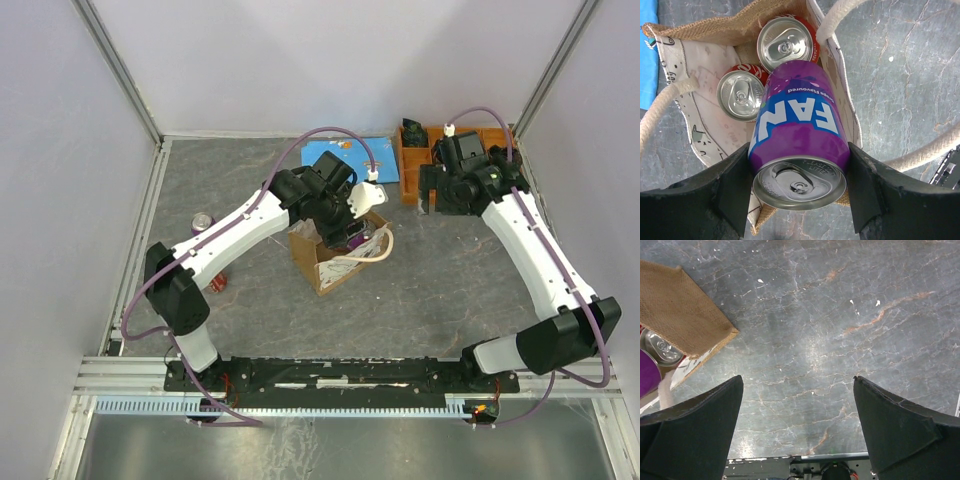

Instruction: Place the beverage into the canvas bag

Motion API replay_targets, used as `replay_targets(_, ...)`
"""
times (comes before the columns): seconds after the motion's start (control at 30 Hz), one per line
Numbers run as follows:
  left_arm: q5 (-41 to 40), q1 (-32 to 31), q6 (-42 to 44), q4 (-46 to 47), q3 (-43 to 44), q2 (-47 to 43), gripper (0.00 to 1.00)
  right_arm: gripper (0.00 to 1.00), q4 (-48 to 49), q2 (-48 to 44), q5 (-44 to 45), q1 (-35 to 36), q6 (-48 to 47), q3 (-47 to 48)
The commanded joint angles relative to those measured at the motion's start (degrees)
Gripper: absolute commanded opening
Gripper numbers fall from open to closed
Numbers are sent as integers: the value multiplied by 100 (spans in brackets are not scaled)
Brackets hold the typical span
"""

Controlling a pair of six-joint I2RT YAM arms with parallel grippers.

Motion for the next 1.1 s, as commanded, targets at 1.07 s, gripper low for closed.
replay_targets(1.07, -117, -8, -170, 989, -327, 610, 3, 99, 32, -107, -216, -215, -3, -10)
